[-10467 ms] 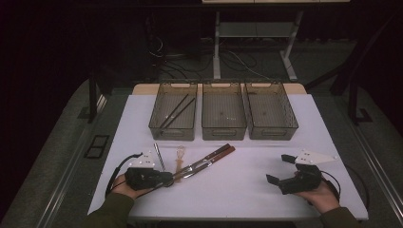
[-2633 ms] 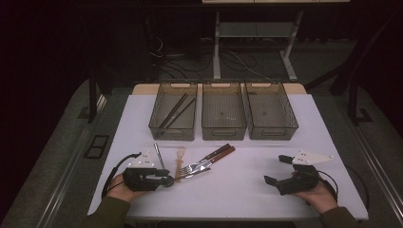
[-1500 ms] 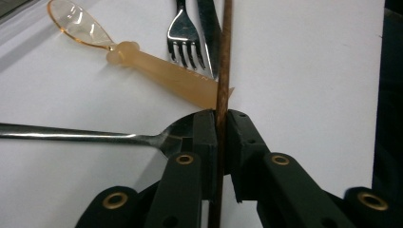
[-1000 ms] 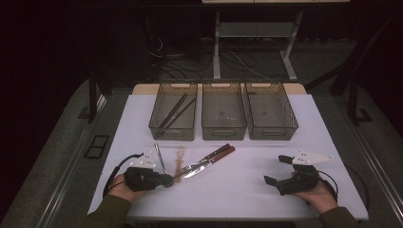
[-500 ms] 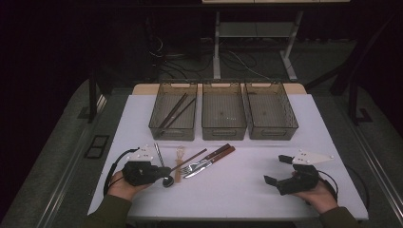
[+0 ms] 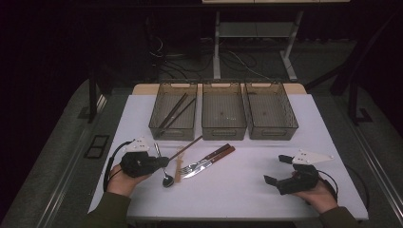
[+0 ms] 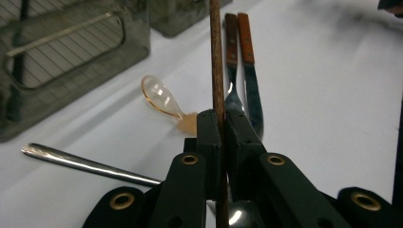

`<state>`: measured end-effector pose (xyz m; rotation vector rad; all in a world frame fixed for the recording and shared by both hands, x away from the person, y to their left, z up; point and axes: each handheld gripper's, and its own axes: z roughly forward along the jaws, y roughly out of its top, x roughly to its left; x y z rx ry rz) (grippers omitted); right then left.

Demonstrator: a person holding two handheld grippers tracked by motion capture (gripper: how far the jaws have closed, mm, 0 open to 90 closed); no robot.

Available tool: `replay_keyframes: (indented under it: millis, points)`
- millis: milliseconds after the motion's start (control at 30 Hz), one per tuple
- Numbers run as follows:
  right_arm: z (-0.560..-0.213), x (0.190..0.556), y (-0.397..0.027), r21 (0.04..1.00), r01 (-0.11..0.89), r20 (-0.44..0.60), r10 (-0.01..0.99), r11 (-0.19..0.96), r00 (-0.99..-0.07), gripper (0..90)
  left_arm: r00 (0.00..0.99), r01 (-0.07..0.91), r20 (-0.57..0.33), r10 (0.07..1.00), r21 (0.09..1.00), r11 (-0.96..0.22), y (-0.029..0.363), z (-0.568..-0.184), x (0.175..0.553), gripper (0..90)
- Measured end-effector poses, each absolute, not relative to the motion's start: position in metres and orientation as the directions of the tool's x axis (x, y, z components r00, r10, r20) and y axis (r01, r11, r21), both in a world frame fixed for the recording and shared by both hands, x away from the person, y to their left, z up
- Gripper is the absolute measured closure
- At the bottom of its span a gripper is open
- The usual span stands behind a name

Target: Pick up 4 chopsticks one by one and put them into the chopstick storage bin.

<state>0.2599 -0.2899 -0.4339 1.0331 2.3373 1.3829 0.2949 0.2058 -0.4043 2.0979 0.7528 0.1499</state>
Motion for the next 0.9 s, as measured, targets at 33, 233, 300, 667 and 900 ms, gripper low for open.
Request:
replay_keyframes:
  millis: [33,233,300,667,900]
  points:
    - [-0.434,0.26,-0.29,0.838,0.453,0.146,0.675,0.304,-0.723,1.2,0.807,0.457,-0.161,0.568,0.78,-0.428,0.206,-0.403,0.296,84.7]
    - [-0.434,0.26,-0.29,0.839,0.453,0.145,0.676,0.303,-0.722,1.2,0.788,0.461,-0.161,0.594,0.794,-0.396,0.209,-0.4,0.305,84.7]
    - [-0.434,0.26,-0.29,0.838,0.454,0.146,0.677,0.303,-0.722,1.2,0.78,0.464,-0.159,0.605,0.795,-0.39,0.209,-0.4,0.308,84.7]
    - [-0.434,0.26,-0.291,0.839,0.454,0.147,0.677,0.3,-0.721,1.1,0.754,0.461,-0.152,0.639,0.816,-0.35,0.205,-0.39,0.327,84.8]
    - [-0.434,0.26,-0.291,0.839,0.454,0.147,0.679,0.3,-0.72,1.2,0.738,0.448,-0.141,0.66,0.834,-0.323,0.203,-0.384,0.341,84.7]
